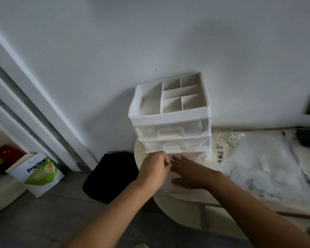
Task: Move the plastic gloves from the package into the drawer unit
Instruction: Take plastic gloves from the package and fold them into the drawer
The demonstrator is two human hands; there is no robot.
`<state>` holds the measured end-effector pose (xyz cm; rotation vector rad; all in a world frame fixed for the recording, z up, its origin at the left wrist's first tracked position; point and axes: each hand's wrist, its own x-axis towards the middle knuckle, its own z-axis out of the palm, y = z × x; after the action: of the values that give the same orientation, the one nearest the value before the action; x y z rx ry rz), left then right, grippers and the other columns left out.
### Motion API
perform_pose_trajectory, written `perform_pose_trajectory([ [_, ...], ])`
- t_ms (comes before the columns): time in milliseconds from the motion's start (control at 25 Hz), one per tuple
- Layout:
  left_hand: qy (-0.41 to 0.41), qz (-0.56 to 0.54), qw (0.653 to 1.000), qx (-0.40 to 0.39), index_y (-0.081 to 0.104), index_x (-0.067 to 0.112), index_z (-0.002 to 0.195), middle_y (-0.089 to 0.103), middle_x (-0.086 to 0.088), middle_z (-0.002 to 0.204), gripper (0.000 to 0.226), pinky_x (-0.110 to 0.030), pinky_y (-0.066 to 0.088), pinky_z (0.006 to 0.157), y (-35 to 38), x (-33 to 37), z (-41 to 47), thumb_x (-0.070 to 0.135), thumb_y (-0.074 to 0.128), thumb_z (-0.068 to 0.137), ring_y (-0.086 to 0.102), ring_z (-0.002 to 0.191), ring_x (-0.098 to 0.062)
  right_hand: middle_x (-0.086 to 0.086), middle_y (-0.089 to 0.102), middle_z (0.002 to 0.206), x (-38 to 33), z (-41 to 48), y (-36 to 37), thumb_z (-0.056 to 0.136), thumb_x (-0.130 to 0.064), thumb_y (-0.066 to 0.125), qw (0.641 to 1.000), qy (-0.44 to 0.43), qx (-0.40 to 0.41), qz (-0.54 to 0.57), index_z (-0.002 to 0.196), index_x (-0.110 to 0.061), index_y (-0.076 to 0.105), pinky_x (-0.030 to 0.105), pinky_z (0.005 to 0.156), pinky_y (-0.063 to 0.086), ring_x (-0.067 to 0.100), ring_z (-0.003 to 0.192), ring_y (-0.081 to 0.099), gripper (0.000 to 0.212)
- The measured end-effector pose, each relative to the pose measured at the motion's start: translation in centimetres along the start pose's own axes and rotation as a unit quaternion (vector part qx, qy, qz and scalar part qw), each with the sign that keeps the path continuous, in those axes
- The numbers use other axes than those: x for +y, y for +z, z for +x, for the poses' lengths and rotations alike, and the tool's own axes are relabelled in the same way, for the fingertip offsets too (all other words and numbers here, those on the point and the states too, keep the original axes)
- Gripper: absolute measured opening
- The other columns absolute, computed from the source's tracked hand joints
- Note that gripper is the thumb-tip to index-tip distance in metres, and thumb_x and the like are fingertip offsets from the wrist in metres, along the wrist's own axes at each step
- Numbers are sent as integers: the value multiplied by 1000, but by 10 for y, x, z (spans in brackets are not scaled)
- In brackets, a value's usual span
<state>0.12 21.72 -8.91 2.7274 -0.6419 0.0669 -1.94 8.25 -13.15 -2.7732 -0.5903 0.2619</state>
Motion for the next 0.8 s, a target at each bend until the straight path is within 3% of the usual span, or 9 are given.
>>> perform_pose_trajectory([
  [200,-91,48,980,-169,58,9,120,61,-10,119,37,-31,50,91,39,-18,19,18,64,84,58,110,-25,-2,11,159,4,5,6,98,-36,45,999,-16,-42,-5,150,-22,19,40,116,10,20,146,9,61],
  [320,-104,58,967,-225,41,15,140,47,-9,140,68,-35,43,104,47,-22,23,38,67,82,49,125,-25,-1,8,159,8,8,8,97,-41,45,999,-8,-47,-3,152,-23,9,42,116,8,21,146,7,68],
  [400,-114,48,960,-250,23,10,149,31,-12,151,82,-35,33,112,45,-21,24,37,66,85,34,137,-27,-2,6,159,13,9,10,95,-41,48,999,9,-48,-4,151,-27,8,44,116,4,21,147,4,70],
  [520,-115,45,959,-255,8,4,151,16,-14,156,88,-33,24,116,45,-24,26,31,64,88,20,143,-28,-3,6,159,18,6,10,90,-48,52,997,73,-38,-7,150,-30,13,57,113,-2,22,147,1,74],
  [600,-111,38,964,-238,15,3,149,19,-16,154,84,-34,24,115,45,-25,24,27,66,87,24,142,-29,-3,5,159,17,3,9,87,-48,58,992,125,-22,21,150,-28,14,61,111,3,24,146,-2,80],
  [800,-101,21,971,-216,21,6,147,23,-15,153,80,-32,25,111,43,-25,20,23,68,84,28,140,-29,8,7,154,14,3,11,72,-49,74,977,165,39,131,146,-24,21,49,115,18,35,143,5,94],
])
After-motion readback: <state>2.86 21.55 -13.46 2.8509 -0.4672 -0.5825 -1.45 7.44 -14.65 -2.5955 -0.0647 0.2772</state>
